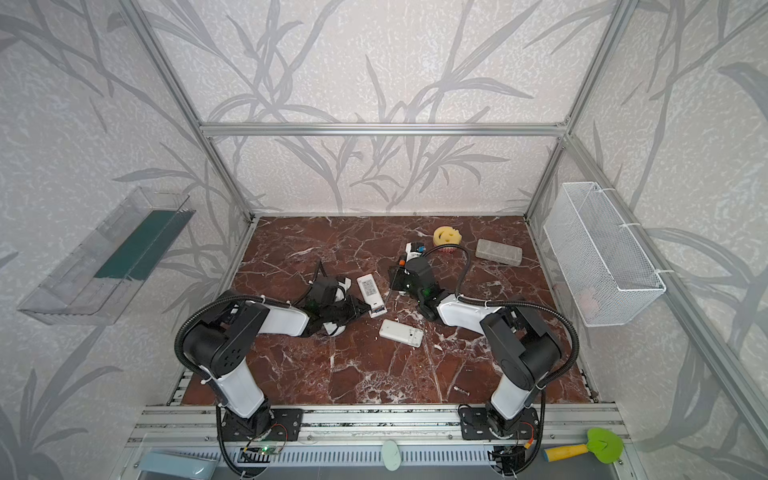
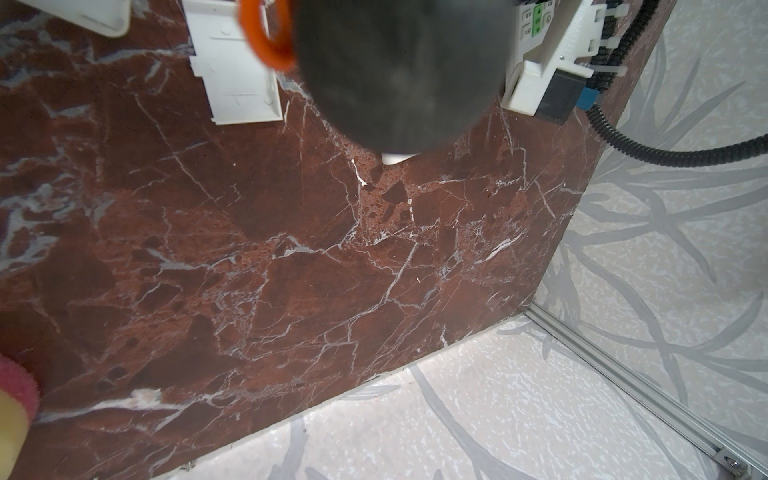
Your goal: Unload the batteries from the remote control
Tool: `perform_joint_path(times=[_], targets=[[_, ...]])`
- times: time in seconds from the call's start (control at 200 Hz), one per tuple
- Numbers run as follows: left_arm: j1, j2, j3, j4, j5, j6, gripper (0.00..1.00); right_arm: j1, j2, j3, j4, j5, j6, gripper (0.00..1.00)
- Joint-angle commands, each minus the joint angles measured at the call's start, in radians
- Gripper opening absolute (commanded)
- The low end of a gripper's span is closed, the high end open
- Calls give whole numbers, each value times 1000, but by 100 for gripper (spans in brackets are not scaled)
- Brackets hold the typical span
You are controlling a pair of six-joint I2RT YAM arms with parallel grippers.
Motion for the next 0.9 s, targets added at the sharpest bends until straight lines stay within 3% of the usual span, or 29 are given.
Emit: perform_joint_path(times=[0.0,0.895], targets=[[-5,26,-24,-61,-16,-9,19,1,-13,31,7,-3,-4,0],[-6,25,-20,-71,-17,-5,20,148,86,187,-238,138,-336,0]])
